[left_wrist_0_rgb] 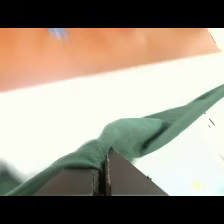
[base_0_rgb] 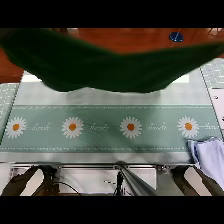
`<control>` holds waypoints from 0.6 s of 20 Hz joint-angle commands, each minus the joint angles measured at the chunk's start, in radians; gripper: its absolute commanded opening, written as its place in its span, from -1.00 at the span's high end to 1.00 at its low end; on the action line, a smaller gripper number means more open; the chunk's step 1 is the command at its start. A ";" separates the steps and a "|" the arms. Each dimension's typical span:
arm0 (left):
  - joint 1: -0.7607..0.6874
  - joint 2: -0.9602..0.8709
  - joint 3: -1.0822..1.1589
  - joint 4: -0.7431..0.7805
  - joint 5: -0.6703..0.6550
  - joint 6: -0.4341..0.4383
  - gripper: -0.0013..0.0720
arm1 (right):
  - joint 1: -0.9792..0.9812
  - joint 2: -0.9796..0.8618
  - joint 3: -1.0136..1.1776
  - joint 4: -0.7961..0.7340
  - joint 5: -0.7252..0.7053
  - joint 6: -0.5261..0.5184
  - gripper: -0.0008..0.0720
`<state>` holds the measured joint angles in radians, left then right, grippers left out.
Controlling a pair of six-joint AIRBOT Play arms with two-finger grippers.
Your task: Fold the shirts.
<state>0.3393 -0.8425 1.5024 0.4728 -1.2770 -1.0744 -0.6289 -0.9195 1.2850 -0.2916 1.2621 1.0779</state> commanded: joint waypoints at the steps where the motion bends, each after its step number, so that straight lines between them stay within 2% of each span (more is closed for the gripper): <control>1: 0.075 0.109 0.175 0.037 0.045 -0.060 0.89 | 0.020 0.052 0.344 -0.117 -0.031 0.135 0.92; 4: 0.104 0.157 0.305 0.127 0.047 -0.179 0.89 | 0.020 0.070 0.645 -0.384 0.002 0.245 0.92; 7: 0.105 0.206 0.461 0.304 0.042 -0.277 0.89 | 0.020 0.077 0.850 -0.536 0.053 0.327 0.92; 9: 0.105 0.241 0.558 0.457 0.003 -0.339 0.89 | 0.020 0.119 0.869 -0.584 0.096 0.337 0.92; 12: 0.105 0.293 0.623 0.625 -0.134 -0.397 0.89 | 0.022 0.185 0.869 -0.703 0.255 0.365 0.92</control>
<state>0.4412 -0.5964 2.0438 0.8963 -1.3052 -1.3891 -0.6079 -0.7826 2.1094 -0.8505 1.3926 1.3941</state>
